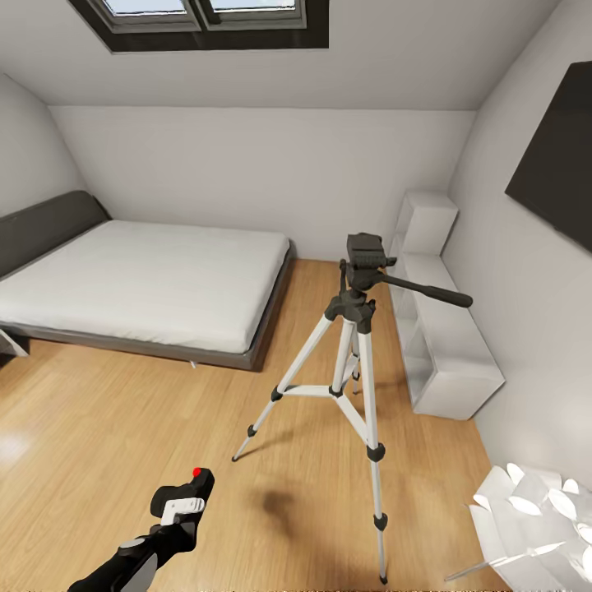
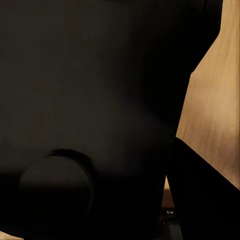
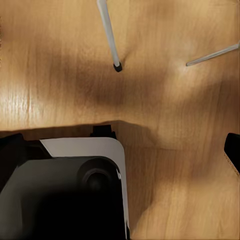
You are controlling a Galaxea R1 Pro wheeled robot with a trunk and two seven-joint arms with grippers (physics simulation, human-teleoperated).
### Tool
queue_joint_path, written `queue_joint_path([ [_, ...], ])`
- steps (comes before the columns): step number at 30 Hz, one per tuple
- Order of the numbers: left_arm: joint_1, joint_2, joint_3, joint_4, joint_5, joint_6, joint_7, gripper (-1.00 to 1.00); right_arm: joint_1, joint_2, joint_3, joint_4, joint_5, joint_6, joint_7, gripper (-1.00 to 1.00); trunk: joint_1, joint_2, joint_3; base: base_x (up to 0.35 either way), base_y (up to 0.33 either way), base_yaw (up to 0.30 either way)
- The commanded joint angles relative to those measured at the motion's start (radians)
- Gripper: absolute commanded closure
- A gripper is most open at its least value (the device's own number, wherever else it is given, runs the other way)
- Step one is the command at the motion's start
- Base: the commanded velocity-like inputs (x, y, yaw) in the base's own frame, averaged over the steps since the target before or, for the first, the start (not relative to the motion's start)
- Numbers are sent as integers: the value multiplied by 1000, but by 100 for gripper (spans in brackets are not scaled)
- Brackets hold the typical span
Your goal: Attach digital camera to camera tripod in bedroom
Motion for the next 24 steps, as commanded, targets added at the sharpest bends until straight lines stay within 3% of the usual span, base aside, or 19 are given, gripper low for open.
queue_joint_path([
  [1,-1,1,-3,-2,6,5,-3,100,-1,0,-4,-4,6,-10,1,-100,0,-2,-2,0,0,0],
  [8,-1,1,-5,-11,6,5,-1,100,-1,-3,-1,-5,11,-49,2,-100,0,-2,-4,0,0,0],
  [24,-1,1,-7,-15,6,5,2,100,-1,-5,0,-3,13,-57,3,-100,0,-2,-5,0,0,0],
])
